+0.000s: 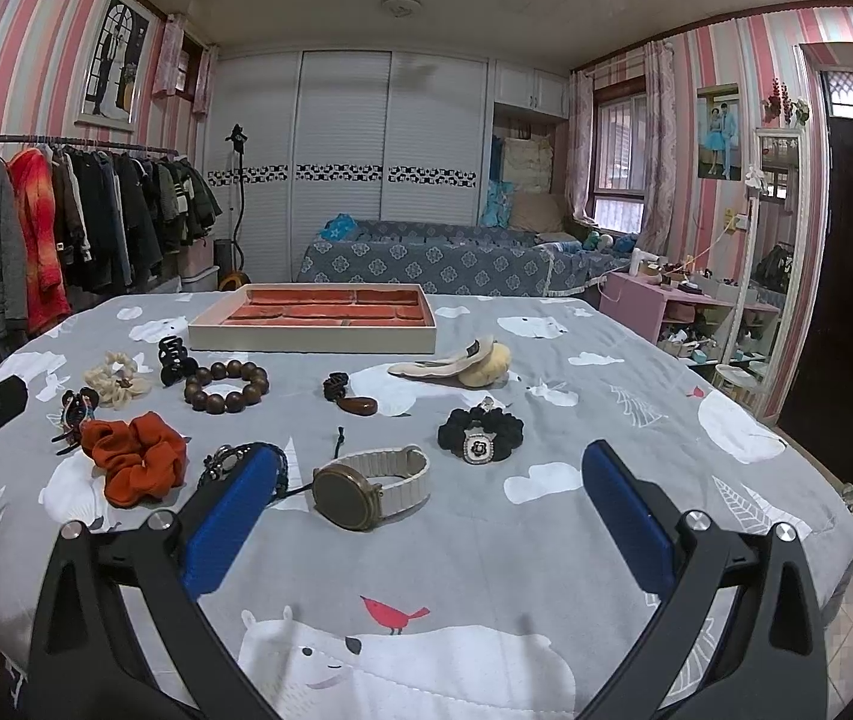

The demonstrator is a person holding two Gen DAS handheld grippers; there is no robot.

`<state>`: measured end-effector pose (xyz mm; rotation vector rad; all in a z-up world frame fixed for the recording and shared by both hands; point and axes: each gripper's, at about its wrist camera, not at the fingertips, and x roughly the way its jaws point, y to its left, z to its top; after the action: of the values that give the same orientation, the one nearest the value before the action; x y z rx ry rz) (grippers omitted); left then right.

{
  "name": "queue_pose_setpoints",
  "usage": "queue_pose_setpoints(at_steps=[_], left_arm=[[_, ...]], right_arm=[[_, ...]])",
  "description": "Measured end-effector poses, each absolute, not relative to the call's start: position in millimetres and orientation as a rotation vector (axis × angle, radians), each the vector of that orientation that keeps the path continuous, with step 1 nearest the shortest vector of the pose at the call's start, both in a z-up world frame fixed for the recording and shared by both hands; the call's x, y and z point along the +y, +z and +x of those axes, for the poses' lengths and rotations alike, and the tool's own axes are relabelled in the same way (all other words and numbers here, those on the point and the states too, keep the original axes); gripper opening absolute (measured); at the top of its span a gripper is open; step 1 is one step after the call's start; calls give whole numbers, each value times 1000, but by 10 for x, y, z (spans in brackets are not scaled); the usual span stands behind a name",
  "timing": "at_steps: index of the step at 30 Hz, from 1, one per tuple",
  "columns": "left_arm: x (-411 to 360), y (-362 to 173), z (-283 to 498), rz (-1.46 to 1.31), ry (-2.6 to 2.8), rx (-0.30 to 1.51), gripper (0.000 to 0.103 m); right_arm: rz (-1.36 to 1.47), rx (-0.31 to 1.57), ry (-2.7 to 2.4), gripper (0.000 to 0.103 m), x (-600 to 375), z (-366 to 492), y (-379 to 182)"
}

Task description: Organize jewelry

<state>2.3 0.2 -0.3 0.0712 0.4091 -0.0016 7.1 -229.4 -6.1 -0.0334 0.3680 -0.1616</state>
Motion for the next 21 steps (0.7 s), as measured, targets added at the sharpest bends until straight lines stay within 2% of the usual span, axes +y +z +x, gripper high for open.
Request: queue_pose_setpoints(at_steps=[21], left_arm=[[4, -14, 24, 73, -1, 412, 98]], right_arm=[[-35, 374, -167, 99, -2294, 83, -80]])
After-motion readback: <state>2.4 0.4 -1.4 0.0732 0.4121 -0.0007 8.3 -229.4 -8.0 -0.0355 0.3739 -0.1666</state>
